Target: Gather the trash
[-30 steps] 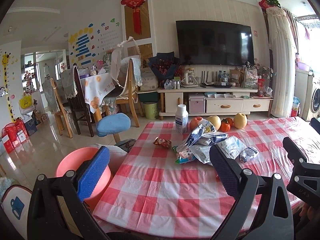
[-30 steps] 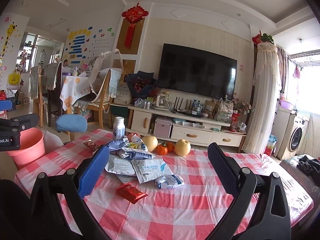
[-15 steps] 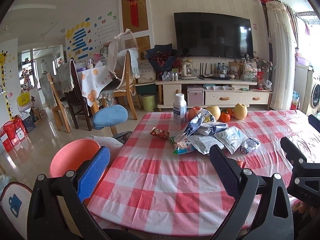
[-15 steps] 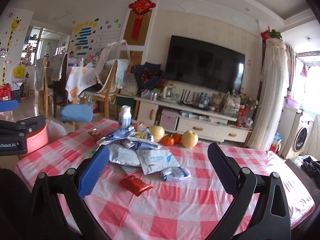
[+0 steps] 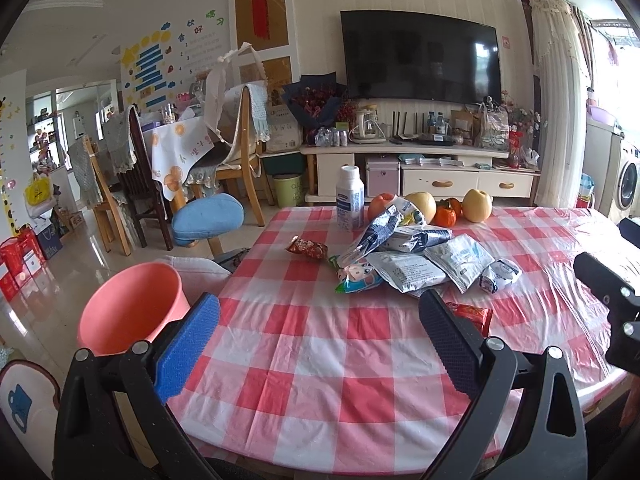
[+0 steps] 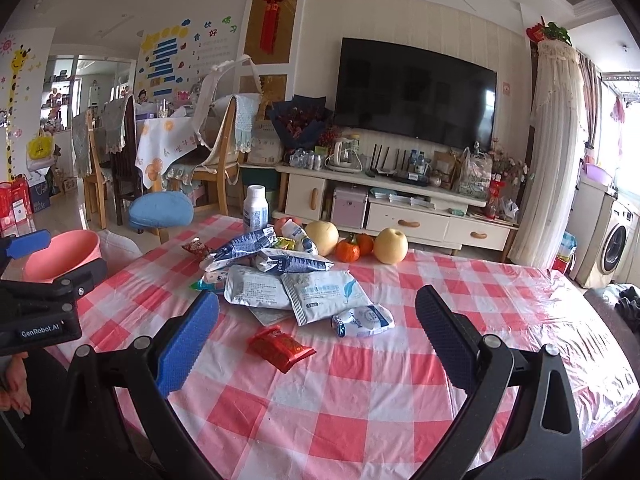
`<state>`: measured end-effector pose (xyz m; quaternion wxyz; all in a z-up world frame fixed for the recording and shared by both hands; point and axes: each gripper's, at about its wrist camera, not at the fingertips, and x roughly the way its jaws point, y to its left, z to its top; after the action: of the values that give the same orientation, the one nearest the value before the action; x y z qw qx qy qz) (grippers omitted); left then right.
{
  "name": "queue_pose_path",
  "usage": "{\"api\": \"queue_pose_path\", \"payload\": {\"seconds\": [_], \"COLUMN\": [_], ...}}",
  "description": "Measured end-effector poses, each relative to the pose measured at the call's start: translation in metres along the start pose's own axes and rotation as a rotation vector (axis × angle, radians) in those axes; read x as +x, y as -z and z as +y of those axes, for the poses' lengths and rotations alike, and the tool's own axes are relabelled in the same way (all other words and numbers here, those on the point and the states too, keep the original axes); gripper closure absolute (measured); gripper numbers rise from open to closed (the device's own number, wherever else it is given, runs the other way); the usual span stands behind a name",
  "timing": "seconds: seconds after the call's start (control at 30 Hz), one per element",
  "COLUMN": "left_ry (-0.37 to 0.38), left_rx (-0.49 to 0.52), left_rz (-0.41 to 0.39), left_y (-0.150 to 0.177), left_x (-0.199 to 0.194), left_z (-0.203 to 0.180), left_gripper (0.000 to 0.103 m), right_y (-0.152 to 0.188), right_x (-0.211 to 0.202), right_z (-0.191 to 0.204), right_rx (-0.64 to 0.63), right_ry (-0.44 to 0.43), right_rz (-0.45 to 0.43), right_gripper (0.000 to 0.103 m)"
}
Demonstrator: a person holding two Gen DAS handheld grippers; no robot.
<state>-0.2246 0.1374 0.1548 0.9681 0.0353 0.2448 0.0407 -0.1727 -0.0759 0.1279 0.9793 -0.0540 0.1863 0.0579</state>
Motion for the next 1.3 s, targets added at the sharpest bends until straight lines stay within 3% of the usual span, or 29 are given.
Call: {"api": "queue_pose_path", "payload": {"seconds": [0.2,0.53,0.87,1.1,1.23,1.3], "left_ry": [0.047,0.242,0.477,0.559,0.56,0.562], "left_rx": [0.031,0.119,0.071,0.092,0.106,0.105], "left_rz": [0.016,0.112,0.215,0.325,0.359,0.368], "left_y": [0.009,0.023,0.028,0.038,0.041,0.041], "left_x": [0.02,0.071,0.119,0.155,0.171,0.178], "left_z": [-0.008,-0.037,-0.075,-0.11,-0.123,-0.126], "left_gripper": [0.005,0.005,0.005,0.005,0.005,0.005], "right_y": [-0.004,-0.003,-0.005,0.007,0.012,0.013], "right_x": [0.012,0.046,0.115,0.167,0.196,0.206], "right_z": [-0.01,-0.059,-0.095,-0.114,-0.11,-0.105], "right_rx": [0.021,0.173,0.164,0.217,0.237,0.225], "right_ry": [-0.03,-0.042,-0.017,-0.067,-0.137,-0.174], "right_rz": [0.06,0.208,0.375,0.474,0.527,0.54], "right_gripper": [0.004,0.004,0.004,0.005,0.016,0.016]}}
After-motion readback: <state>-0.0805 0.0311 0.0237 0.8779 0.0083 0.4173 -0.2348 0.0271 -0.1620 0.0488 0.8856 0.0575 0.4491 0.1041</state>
